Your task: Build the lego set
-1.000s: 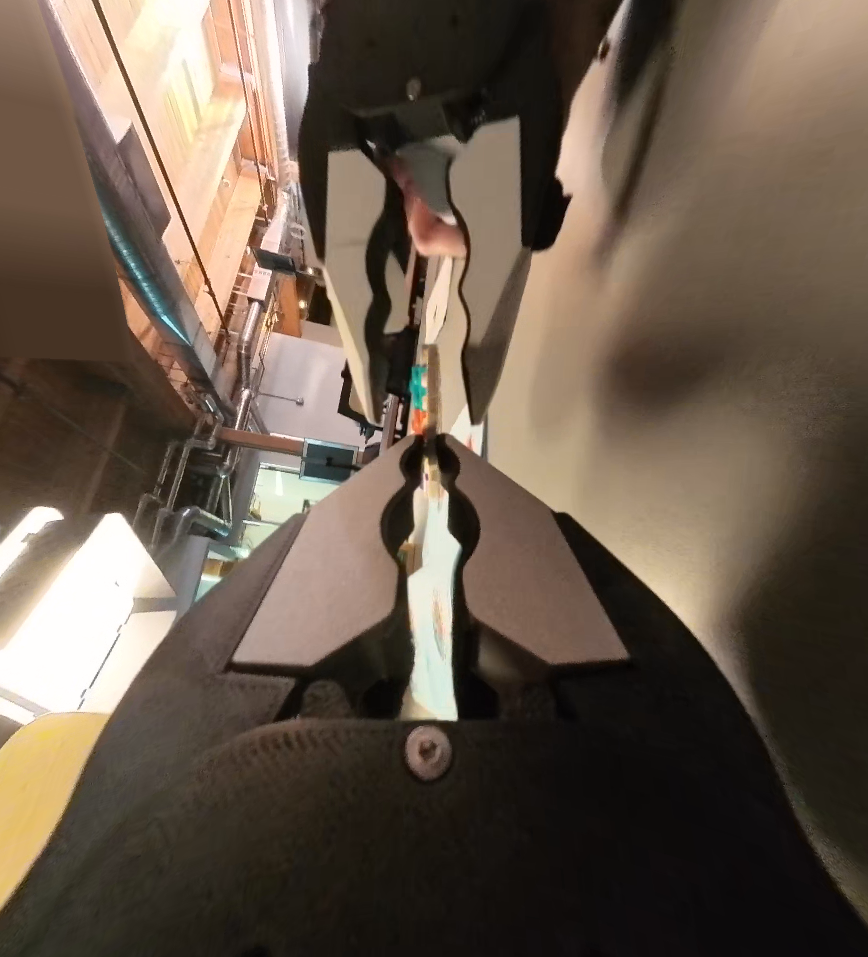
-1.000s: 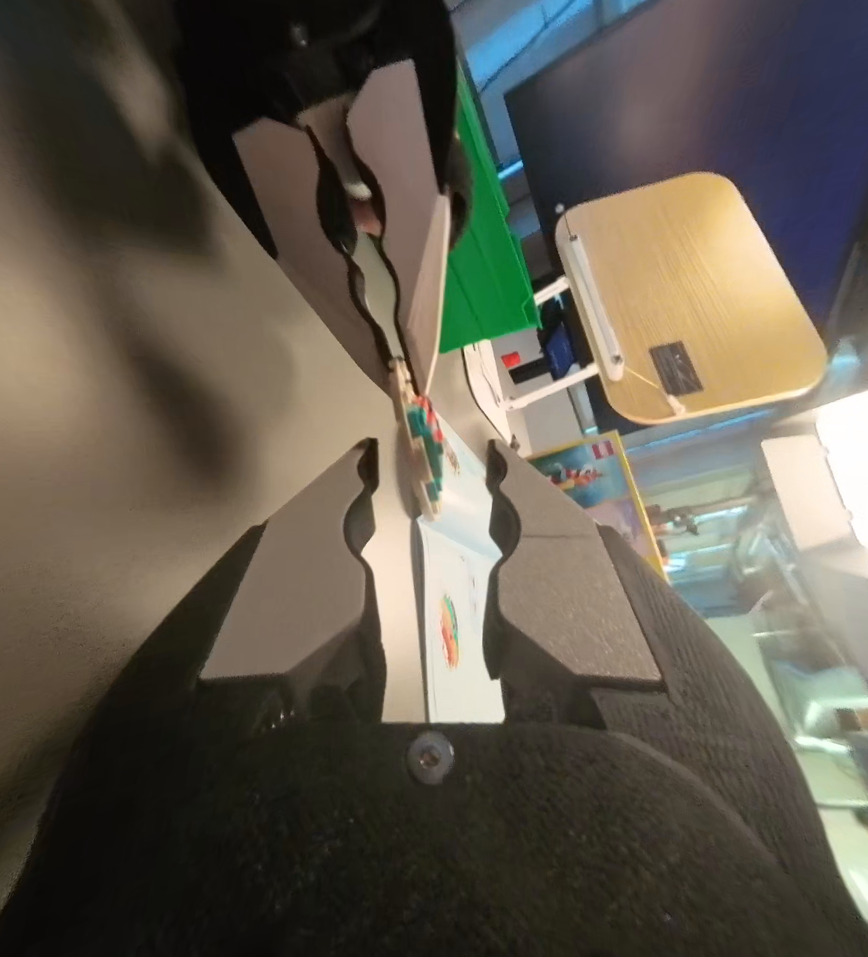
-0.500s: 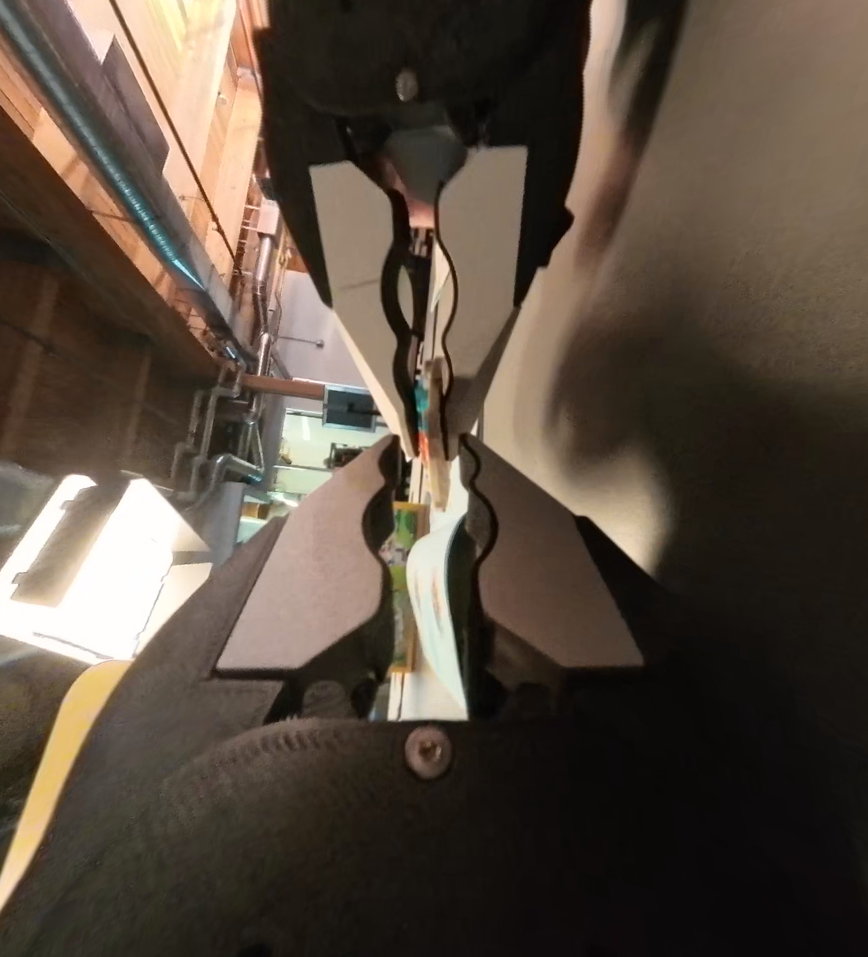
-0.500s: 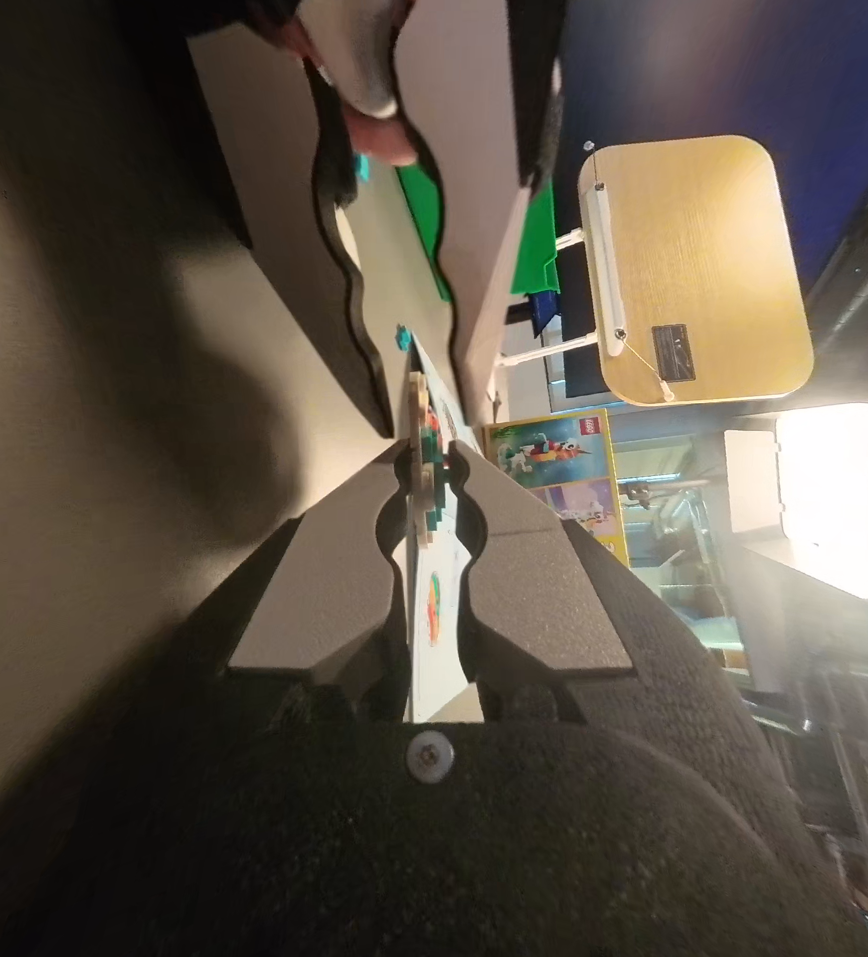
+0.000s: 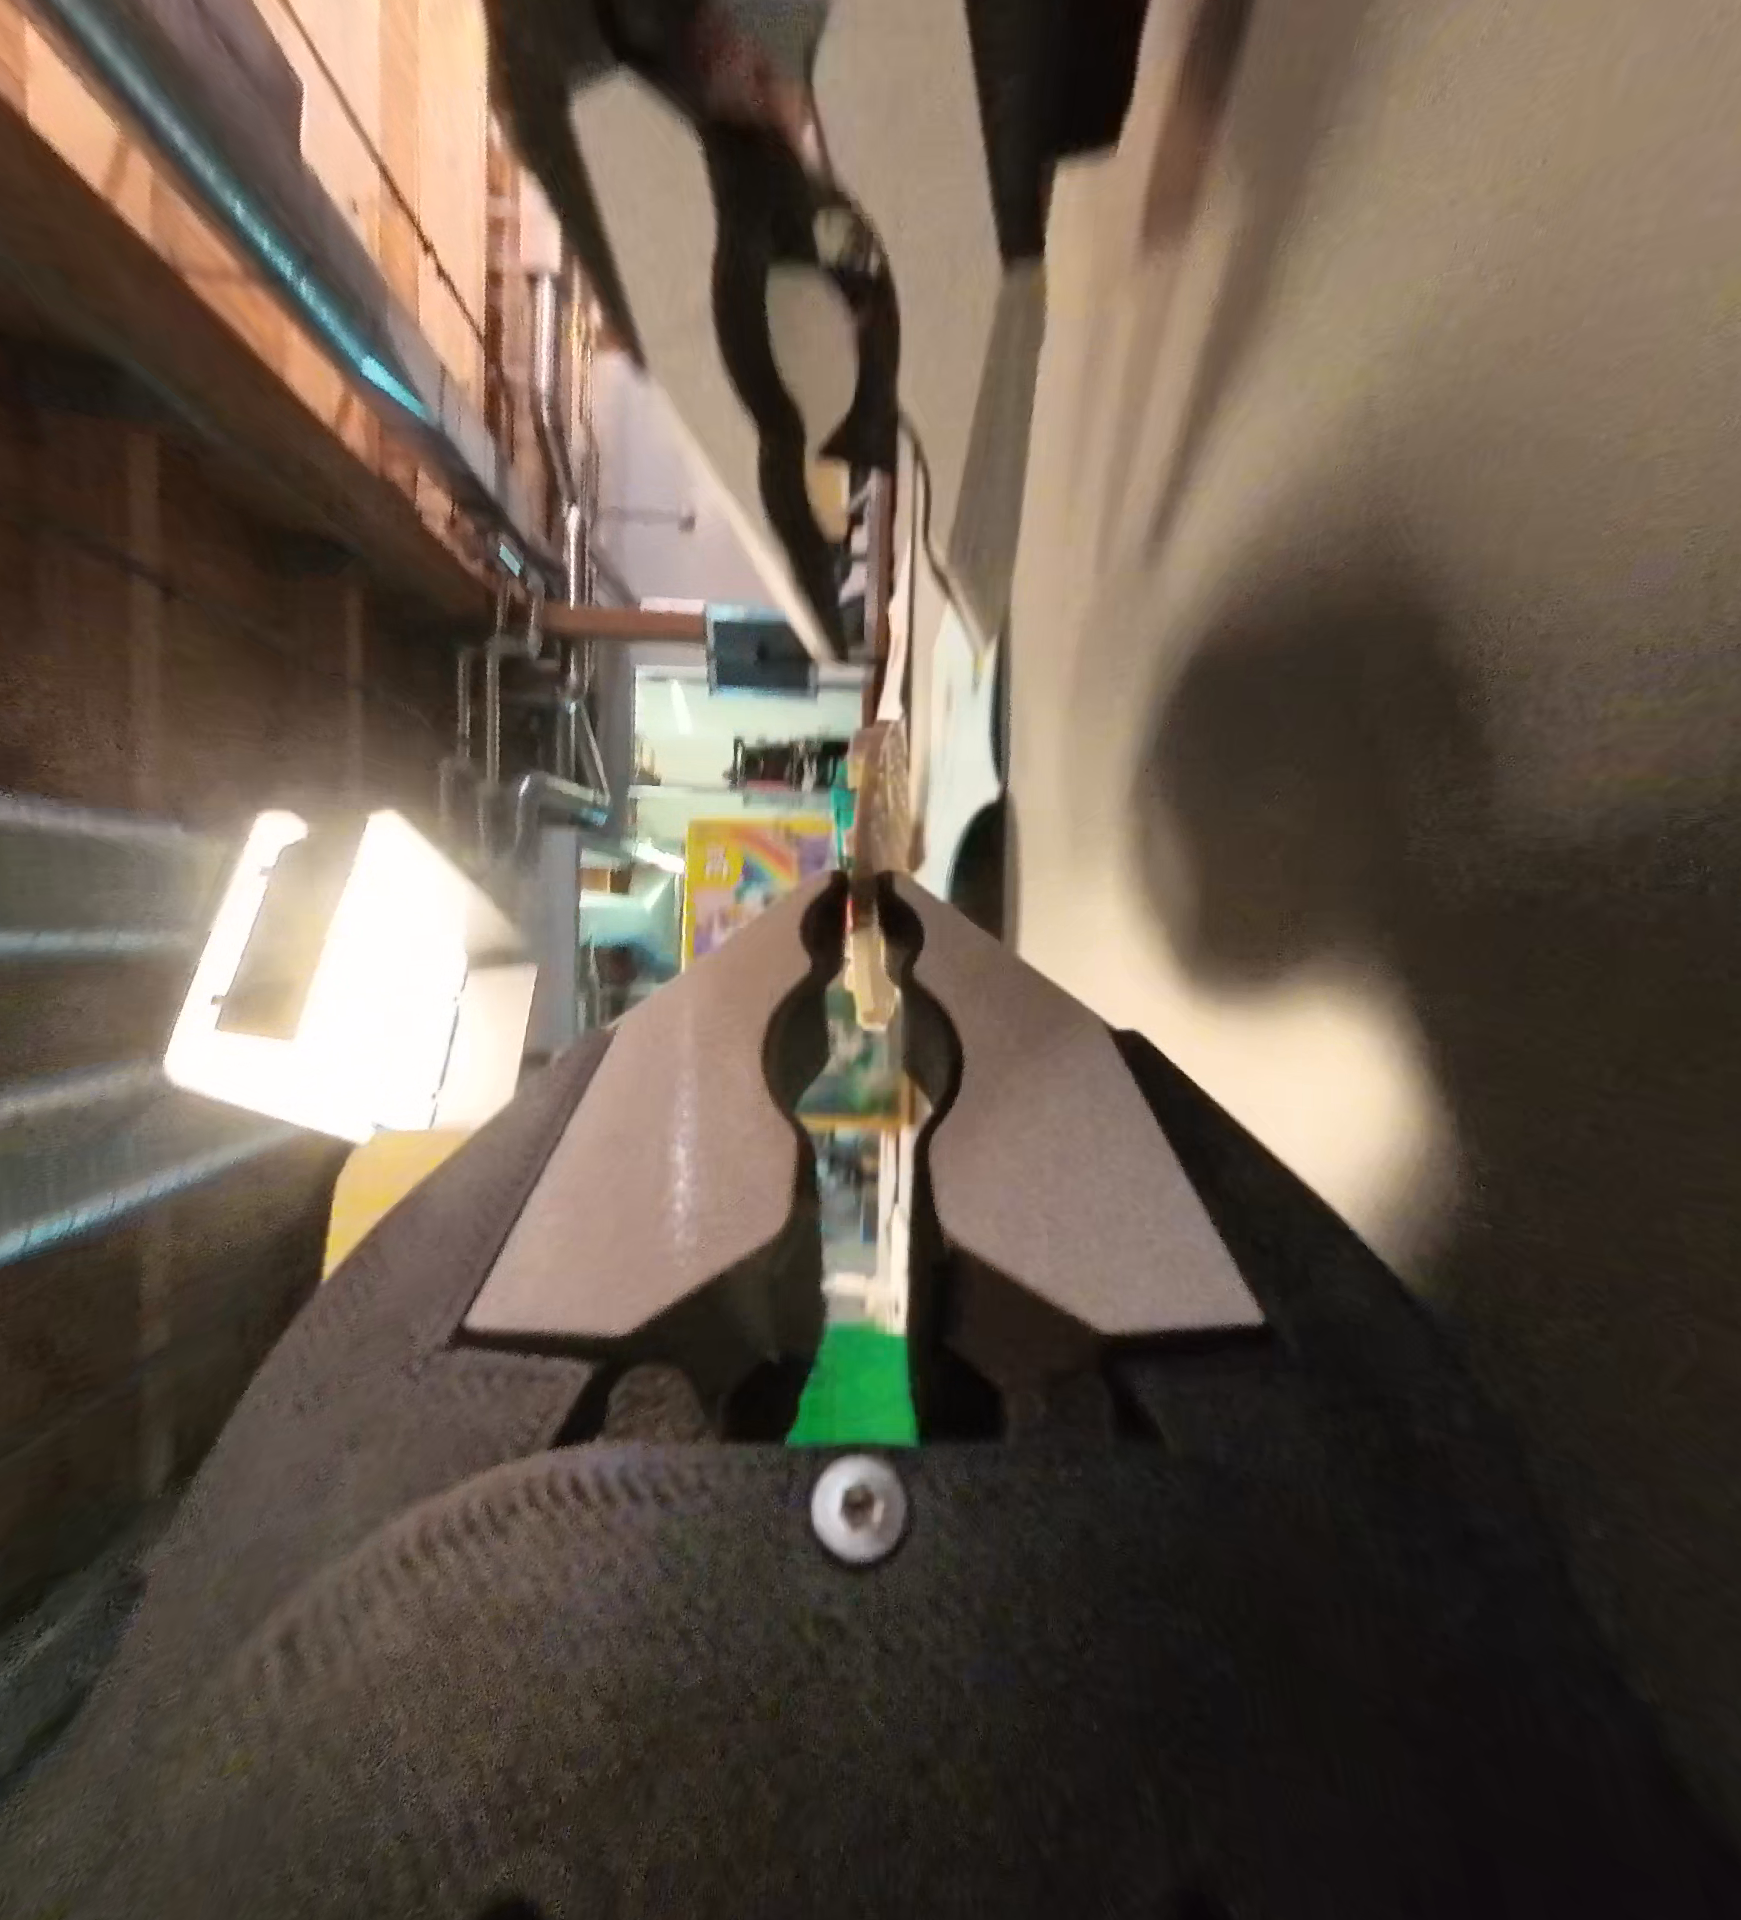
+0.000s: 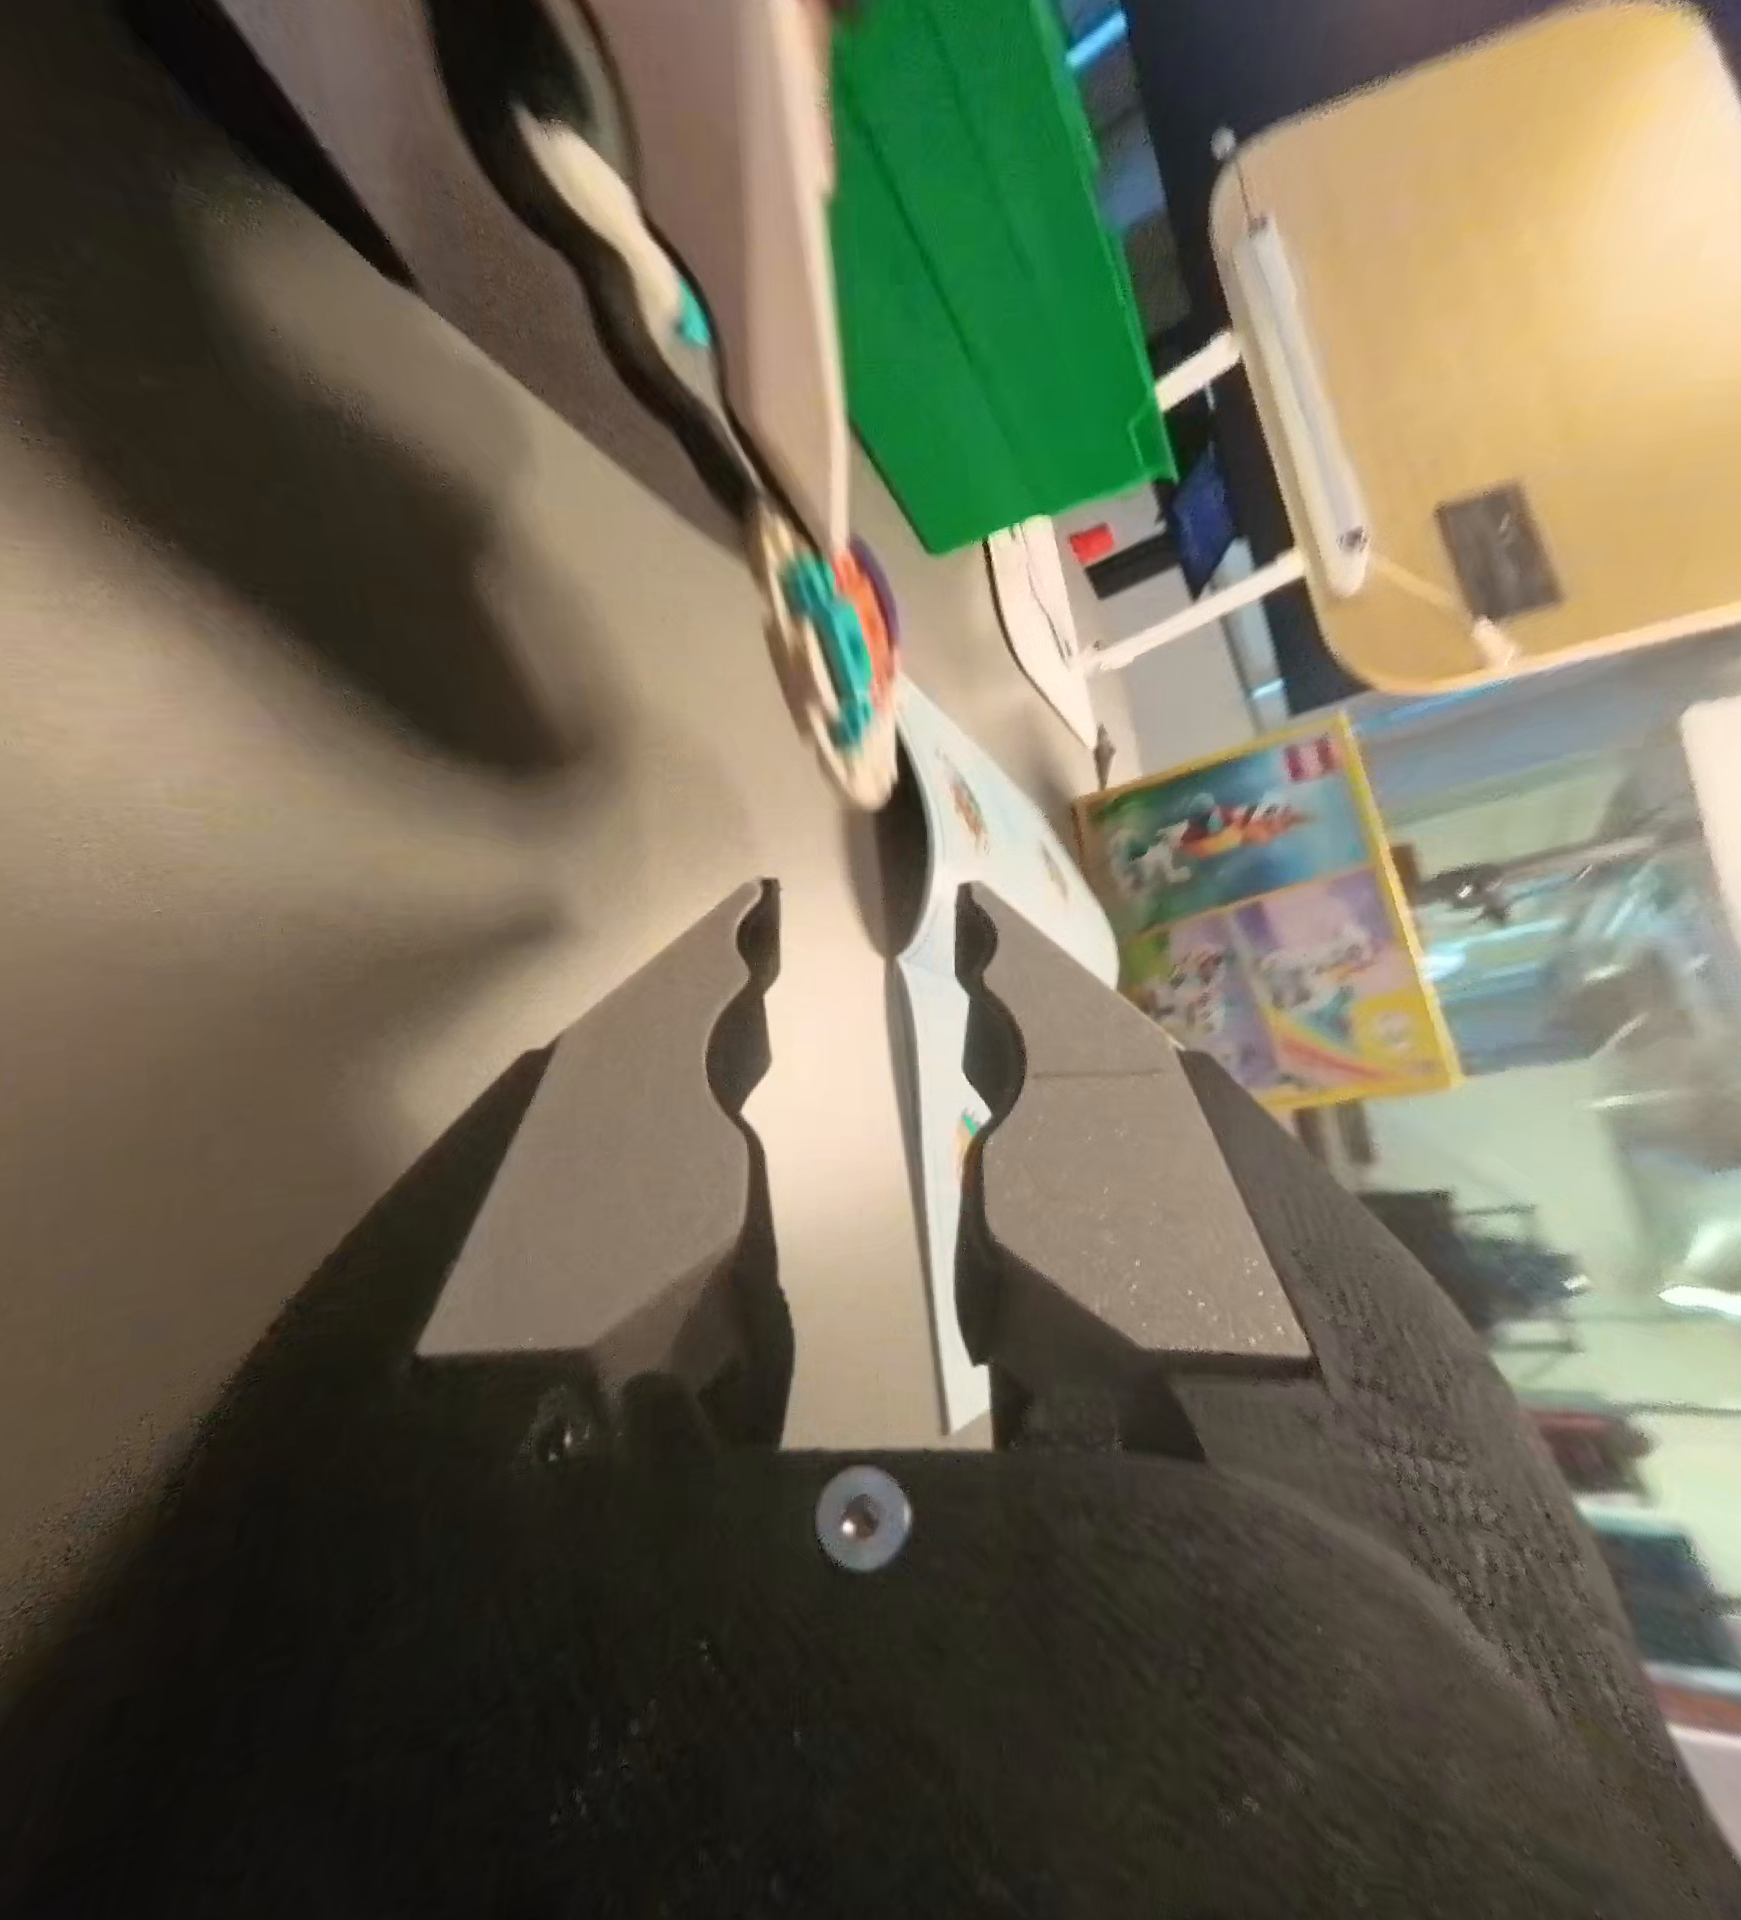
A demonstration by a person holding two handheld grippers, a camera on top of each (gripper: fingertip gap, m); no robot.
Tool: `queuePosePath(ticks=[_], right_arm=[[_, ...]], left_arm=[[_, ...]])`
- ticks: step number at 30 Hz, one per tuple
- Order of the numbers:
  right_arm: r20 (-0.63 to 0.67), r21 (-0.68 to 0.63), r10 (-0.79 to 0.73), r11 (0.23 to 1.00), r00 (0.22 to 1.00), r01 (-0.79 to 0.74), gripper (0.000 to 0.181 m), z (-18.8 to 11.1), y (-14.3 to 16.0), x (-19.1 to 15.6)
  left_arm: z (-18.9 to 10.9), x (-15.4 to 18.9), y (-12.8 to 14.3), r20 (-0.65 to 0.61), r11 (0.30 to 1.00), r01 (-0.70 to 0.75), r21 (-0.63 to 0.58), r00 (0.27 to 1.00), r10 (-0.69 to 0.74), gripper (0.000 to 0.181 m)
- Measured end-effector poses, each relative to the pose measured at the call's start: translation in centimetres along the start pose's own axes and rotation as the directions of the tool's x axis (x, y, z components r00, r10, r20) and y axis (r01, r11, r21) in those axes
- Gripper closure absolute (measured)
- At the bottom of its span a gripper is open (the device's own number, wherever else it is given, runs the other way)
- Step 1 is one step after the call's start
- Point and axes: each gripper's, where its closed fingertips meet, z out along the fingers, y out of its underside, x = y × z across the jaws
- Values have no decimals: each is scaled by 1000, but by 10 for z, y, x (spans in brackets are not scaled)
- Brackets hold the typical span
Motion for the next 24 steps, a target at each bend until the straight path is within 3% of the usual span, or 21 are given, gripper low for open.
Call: queuePosePath(ticks=[5, 8, 10, 12, 17, 24], right_arm=[[113, 54, 361, 928, 925, -369, 153, 7, 7, 10], [192, 89, 490, 854, 850, -512, 156, 23, -5, 20], [301, 16, 575, 794, 761, -607, 155, 44, -16, 13], [385, -88, 626, 756, 678, -649, 157, 67, -22, 3], [415, -292, 707, 700, 573, -652, 155, 109, -17, -12], [427, -342, 742, 662, 517, -667, 157, 122, -17, -14]], left_arm=[[-23, -11, 39, 49, 988, 74, -137, 996, -68, 177], [-25, -8, 45, 40, 984, 74, -164, 997, -68, 177], [-24, -5, 43, 31, 986, 53, -157, 998, -49, 177], [-23, -4, 40, 25, 988, 49, -144, 999, -46, 177], [-25, -5, 43, 23, 986, 75, -151, 997, -72, 177], [-24, -3, 42, 16, 986, 70, -150, 998, -68, 177]])
